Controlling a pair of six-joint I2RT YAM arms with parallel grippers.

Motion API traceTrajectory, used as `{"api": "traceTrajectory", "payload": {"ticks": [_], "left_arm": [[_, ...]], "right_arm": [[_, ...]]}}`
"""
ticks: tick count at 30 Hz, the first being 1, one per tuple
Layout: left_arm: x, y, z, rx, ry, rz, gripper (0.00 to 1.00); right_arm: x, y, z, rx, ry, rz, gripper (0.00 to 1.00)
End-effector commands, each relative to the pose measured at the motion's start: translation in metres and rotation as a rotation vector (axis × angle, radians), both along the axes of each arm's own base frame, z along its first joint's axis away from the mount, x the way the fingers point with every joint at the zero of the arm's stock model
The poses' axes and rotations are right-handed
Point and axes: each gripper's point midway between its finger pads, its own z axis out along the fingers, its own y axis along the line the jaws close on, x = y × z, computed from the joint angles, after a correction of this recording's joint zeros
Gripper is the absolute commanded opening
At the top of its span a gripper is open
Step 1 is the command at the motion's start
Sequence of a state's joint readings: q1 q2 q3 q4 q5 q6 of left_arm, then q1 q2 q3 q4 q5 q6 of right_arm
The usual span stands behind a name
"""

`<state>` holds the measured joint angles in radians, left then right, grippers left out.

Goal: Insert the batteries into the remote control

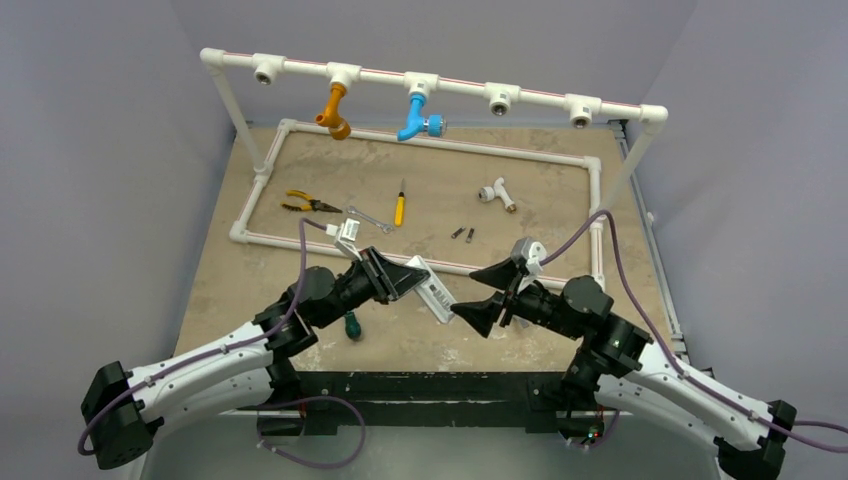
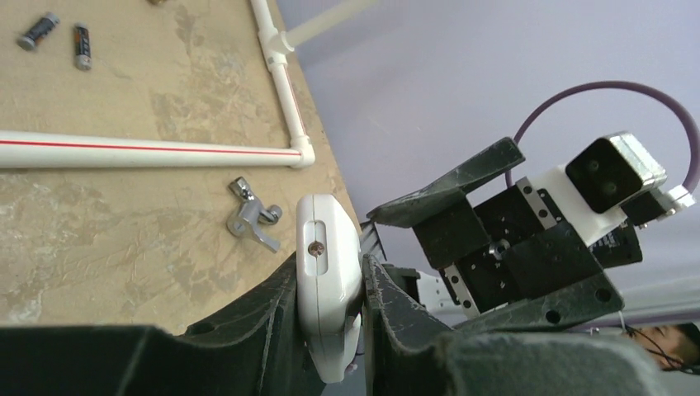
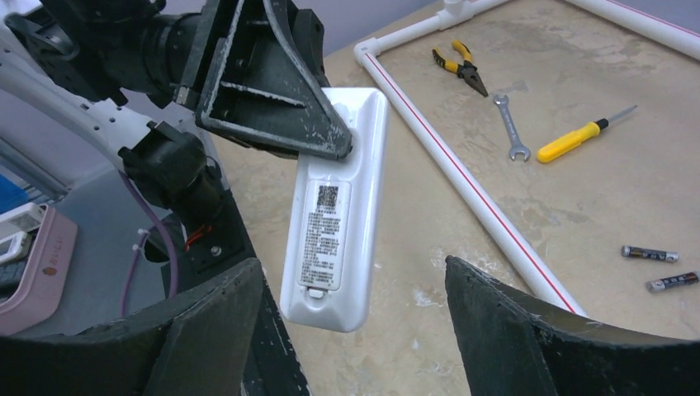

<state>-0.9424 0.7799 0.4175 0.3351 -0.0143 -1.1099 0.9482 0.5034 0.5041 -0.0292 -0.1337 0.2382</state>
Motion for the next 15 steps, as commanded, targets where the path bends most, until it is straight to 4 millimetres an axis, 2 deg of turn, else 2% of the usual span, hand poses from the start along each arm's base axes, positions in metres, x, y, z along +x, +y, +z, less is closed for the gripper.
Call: {"api": "traceTrajectory", "payload": {"ticks": [1,9,15], "left_arm": [[0.015,0.007,0.013,0.054,0.011,0.086,0.0],[0.018,-0.001,0.009,0.038,0.051,0.077,0.0],[0.02,-0.006,0.012,0.045,0.066,0.069,0.0]], "right_arm": [[0.004,0.01,0.016,0.086,0.026,-0.003,0.83],[0.007,0.02,0.008,0.108,0.058,-0.003,0.87],[0.015,0.03,-0.02,0.032,0.078,-0.025,0.88]]}}
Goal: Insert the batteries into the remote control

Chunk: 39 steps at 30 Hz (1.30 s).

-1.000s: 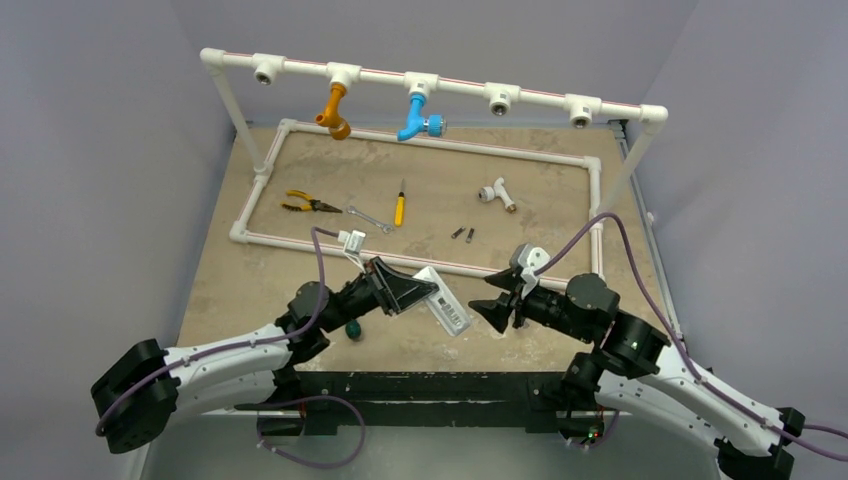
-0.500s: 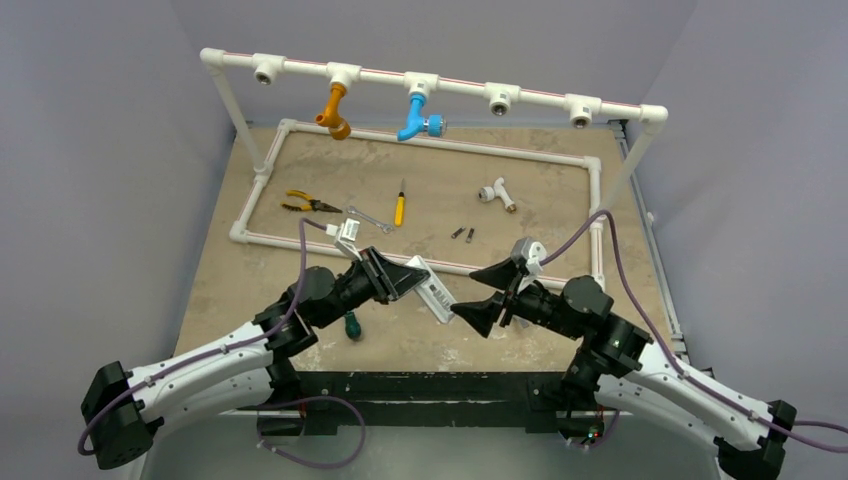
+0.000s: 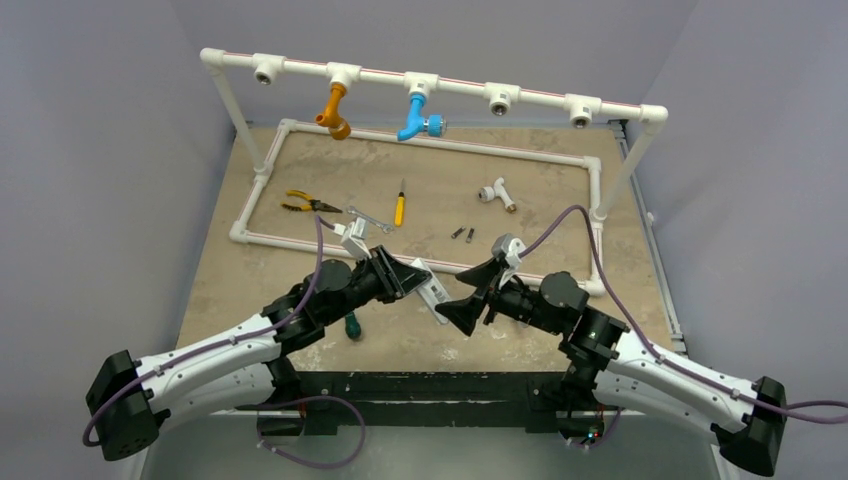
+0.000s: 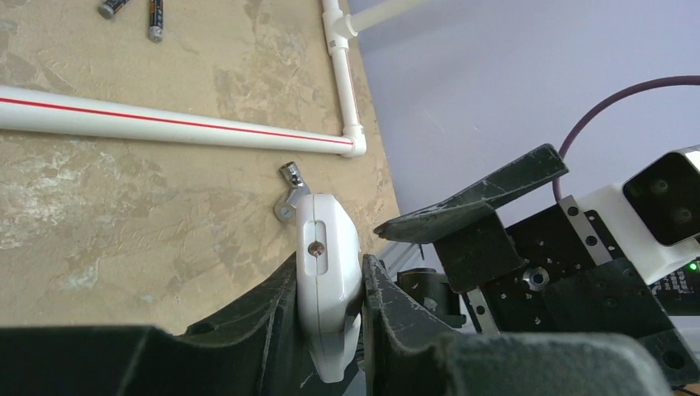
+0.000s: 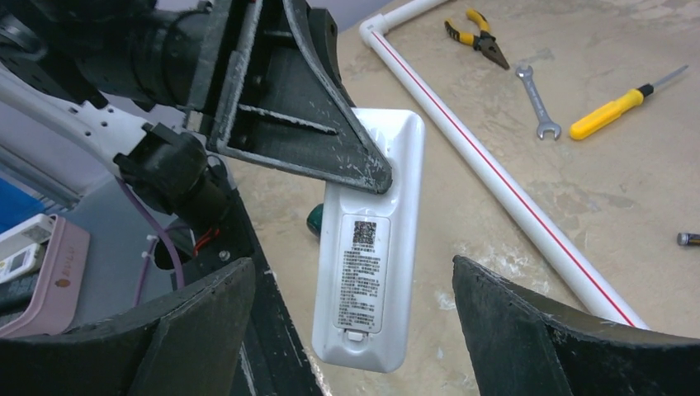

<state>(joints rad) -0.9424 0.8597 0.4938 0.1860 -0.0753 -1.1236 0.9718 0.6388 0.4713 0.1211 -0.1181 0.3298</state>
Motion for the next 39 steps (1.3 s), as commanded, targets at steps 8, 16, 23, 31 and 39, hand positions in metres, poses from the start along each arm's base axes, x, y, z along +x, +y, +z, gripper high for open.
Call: {"api": "traceTrajectory", "payload": {"ticks": [8,16,23,31,39], "left_arm": [[0.006,-0.005,0.04,-0.076,-0.035,0.012,0.0],[0.008,-0.006,0.038,-0.075,-0.02,0.017,0.0],[0.009,-0.005,0.037,-0.073,-0.013,0.028,0.0],[0.008,-0.008,0.034,-0.066,-0.008,0.011,0.17],[0.007,-0.011,0.033,-0.066,-0.006,-0.005,0.37]], "right_arm": [[0.008,0.013,-0.03,-0.03,0.02,-0.025,0.88],[0.007,0.019,-0.039,-0.056,0.019,-0.008,0.75],[0.002,0.025,-0.043,-0.077,0.017,0.027,0.5],[-0.001,0.024,-0.039,-0.092,-0.012,0.028,0.26],[-0.002,0.025,-0.038,-0.088,-0.005,0.034,0.18]]}}
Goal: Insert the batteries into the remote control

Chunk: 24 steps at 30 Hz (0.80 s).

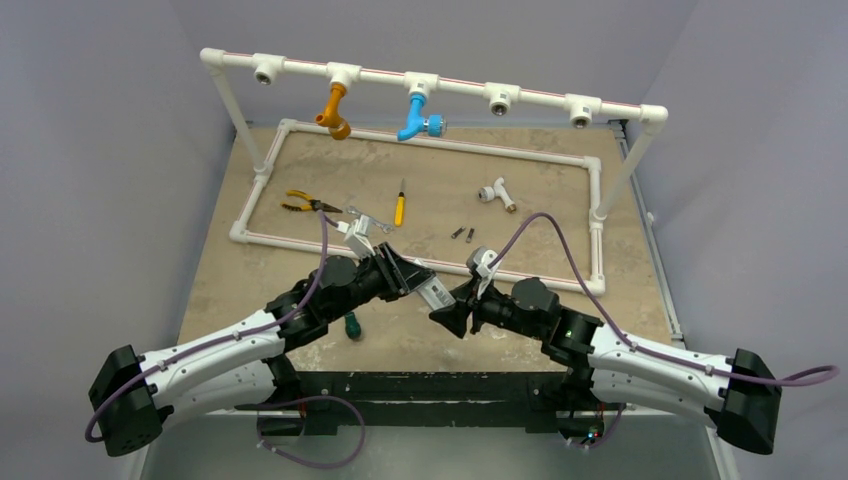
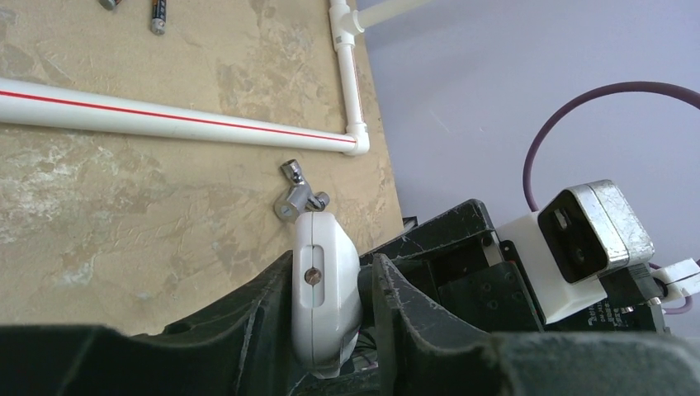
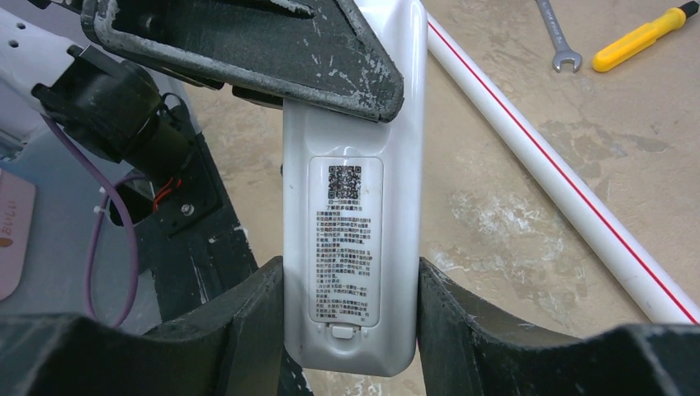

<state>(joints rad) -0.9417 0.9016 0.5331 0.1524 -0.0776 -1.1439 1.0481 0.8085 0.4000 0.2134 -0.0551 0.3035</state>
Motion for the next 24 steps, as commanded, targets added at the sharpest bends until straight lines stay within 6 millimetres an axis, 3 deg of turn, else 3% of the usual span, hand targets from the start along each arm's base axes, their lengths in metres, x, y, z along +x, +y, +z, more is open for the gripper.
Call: {"api": "traceTrajectory", "payload": {"ticks": [1,17,24], "left_arm": [[0.0029,-0.0066,0.0352,-0.083,-0.044,-0.011,0.37],[0.0005,-0.0117,0.0296,-0.07,-0.033,-0.04,0.37],[0.0004,-0.0116,0.0299,-0.071,-0.037,-0.041,0.22]], "right_arm": [[-0.0009,0.0057,0.0256,0.056,-0.052,0.02,0.18],[0.0018,0.0011,0.0329,0.077,-0.066,-0.012,0.17],[0.0014,0.0008,0.0312,0.075,-0.063,-0.011,0.17]]}}
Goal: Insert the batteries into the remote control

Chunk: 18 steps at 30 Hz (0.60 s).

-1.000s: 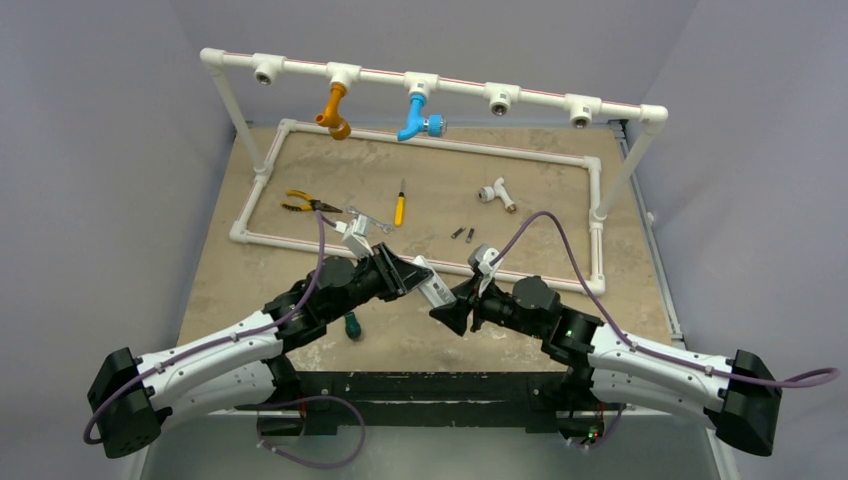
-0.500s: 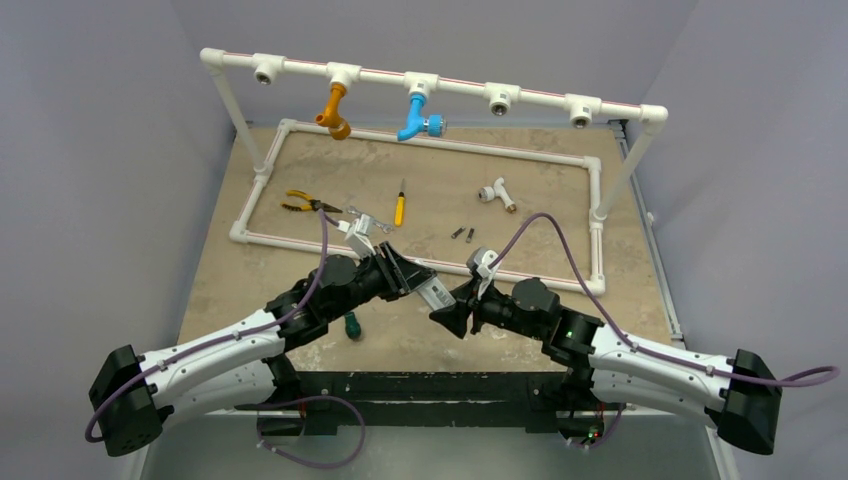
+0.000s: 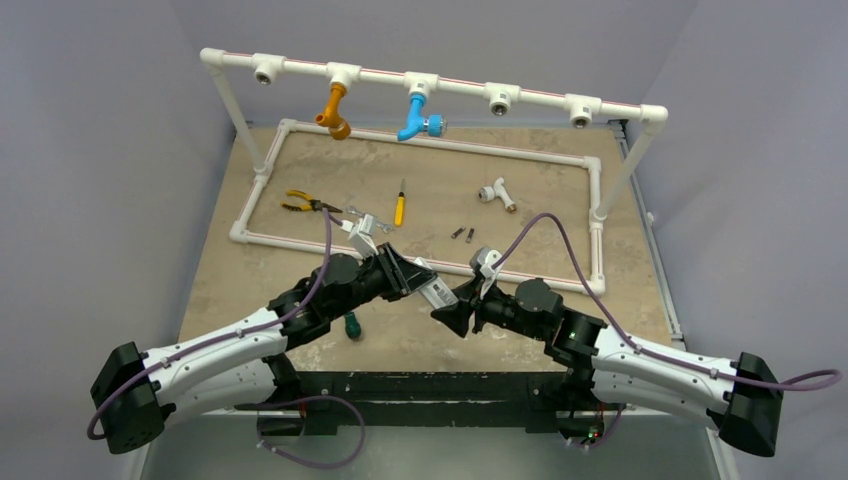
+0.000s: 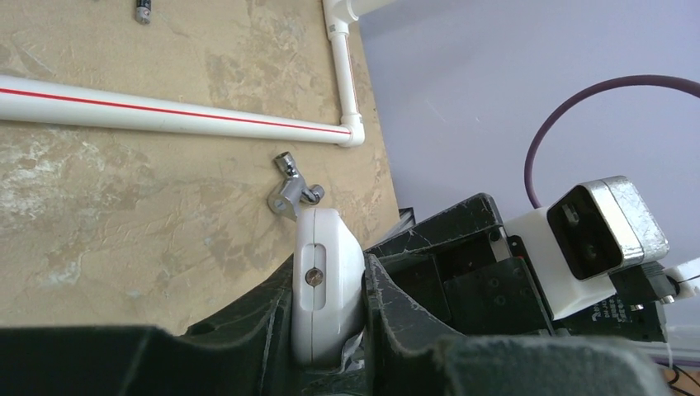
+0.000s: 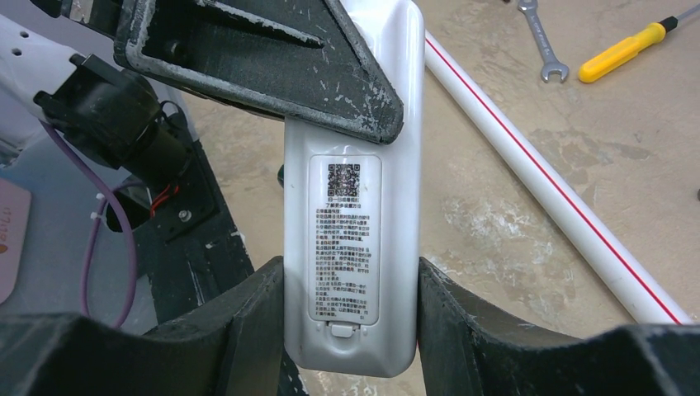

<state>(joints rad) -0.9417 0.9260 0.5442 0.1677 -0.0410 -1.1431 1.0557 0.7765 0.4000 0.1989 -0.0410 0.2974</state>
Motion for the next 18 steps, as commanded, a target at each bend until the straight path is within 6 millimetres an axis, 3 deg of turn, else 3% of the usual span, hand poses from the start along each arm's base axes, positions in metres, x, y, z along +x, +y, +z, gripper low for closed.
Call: {"api": "traceTrajectory", "payload": {"ticks": [1,5,12,18], "left_arm": [[0.004,-0.005,0.029,-0.066,-0.041,-0.004,0.18],[0.004,-0.003,0.028,-0.065,-0.039,0.003,0.01],[0.002,0.0,0.029,-0.08,-0.053,0.005,0.0],[-0.004,0.008,0.028,-0.091,-0.1,-0.004,0.0]], "right_arm": [[0.003,0.004,0.025,0.064,-0.048,-0.006,0.17],[0.002,0.003,0.025,0.067,-0.049,-0.003,0.2],[-0.007,-0.005,0.039,0.062,-0.162,0.054,0.68],[-0.022,-0.014,0.061,0.03,-0.294,0.156,0.74]]}}
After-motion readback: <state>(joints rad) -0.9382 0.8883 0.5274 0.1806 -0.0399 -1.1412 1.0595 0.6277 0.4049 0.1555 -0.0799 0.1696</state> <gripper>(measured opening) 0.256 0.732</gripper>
